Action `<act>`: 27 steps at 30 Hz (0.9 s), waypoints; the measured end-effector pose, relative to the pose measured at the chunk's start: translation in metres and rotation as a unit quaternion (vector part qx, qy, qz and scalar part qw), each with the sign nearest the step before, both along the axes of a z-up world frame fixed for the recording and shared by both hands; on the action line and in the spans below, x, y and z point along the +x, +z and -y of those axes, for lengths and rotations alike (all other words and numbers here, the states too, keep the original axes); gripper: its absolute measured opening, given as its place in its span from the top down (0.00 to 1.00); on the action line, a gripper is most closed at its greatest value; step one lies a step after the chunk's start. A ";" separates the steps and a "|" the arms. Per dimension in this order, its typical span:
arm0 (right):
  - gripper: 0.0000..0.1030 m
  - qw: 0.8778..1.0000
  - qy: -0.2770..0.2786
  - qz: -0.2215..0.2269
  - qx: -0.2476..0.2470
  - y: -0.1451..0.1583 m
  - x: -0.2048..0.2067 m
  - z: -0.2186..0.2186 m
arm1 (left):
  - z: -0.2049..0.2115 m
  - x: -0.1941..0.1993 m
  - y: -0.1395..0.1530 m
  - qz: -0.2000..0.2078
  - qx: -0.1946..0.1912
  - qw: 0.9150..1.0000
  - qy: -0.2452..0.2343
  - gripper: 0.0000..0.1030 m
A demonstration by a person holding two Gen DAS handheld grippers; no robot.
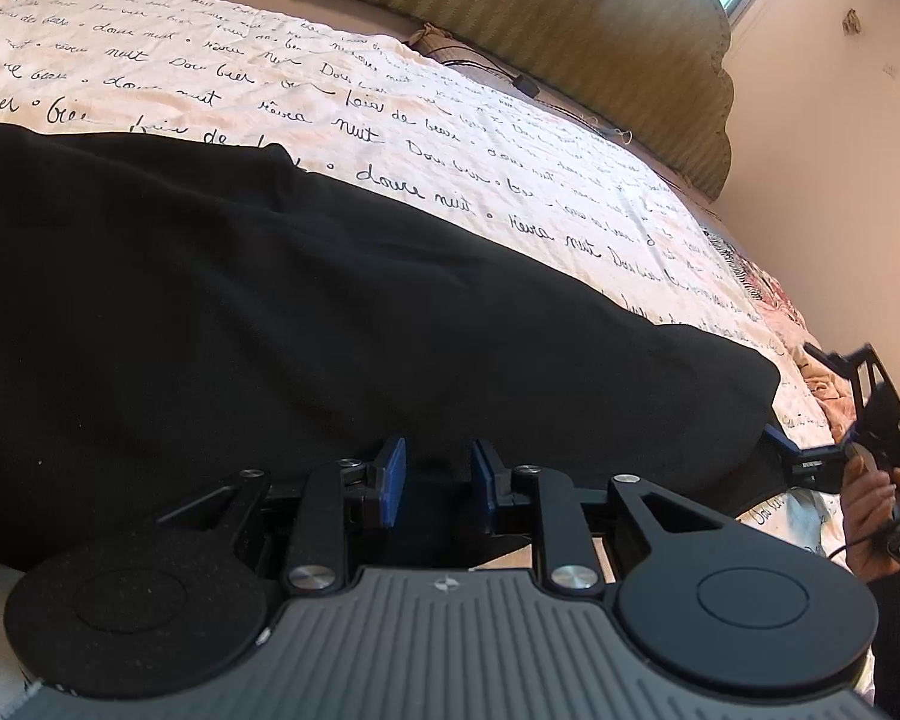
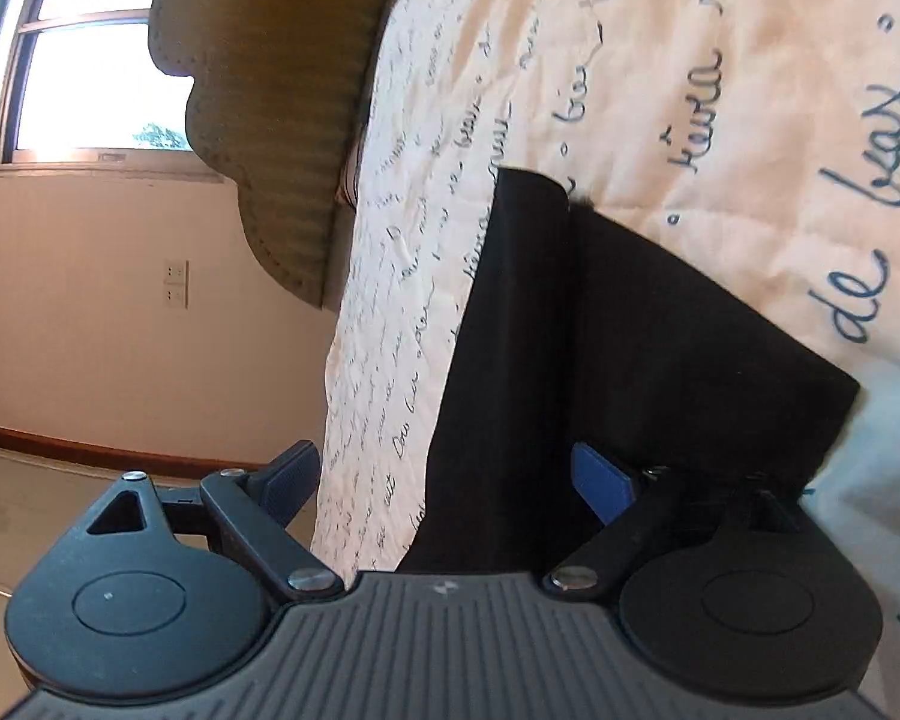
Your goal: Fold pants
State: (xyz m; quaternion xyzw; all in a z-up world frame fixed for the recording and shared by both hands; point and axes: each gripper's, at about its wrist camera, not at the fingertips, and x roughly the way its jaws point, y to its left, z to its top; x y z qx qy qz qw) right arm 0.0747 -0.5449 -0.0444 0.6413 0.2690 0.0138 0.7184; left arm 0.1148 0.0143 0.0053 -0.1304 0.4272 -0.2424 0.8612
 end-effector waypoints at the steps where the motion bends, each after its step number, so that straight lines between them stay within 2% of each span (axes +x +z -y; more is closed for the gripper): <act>1: 0.11 1.000 0.011 0.002 -0.007 0.002 0.005 -0.004 | 0.001 0.000 0.000 0.000 0.001 1.000 0.001 0.70; 5: 0.11 0.996 0.086 0.003 0.031 0.003 0.027 -0.032 | 0.003 -0.002 0.000 0.002 0.006 1.000 0.003 0.69; 8: 0.11 0.987 0.154 -0.001 0.052 0.004 0.021 -0.066 | 0.005 -0.002 0.000 0.002 0.006 1.000 0.005 0.68; 10: 0.11 0.985 0.162 0.008 0.060 0.003 0.014 -0.081 | 0.006 -0.002 -0.001 0.002 0.007 1.000 0.004 0.67; 14: 0.11 0.978 0.161 0.022 0.131 -0.009 0.012 -0.098 | 0.008 -0.002 -0.001 0.005 0.009 1.000 0.002 0.63; 16: 0.12 0.984 0.124 0.029 0.121 -0.010 0.012 -0.097 | 0.008 -0.003 -0.002 0.006 0.007 1.000 0.002 0.62; 19: 0.12 0.985 0.036 0.067 0.156 -0.021 0.005 -0.082 | 0.006 -0.006 -0.002 0.009 0.004 1.000 0.002 0.61; 22: 0.11 0.967 -0.035 0.114 0.225 -0.033 -0.010 -0.070 | 0.003 -0.007 -0.004 0.011 -0.002 1.000 0.001 0.61; 25: 0.11 0.951 -0.070 0.172 0.246 -0.033 -0.020 -0.063 | 0.003 -0.006 -0.005 0.011 -0.001 1.000 0.000 0.61; 27: 0.11 0.945 -0.086 0.186 0.253 -0.034 -0.022 -0.061 | 0.004 -0.006 -0.005 0.012 0.001 1.000 0.000 0.60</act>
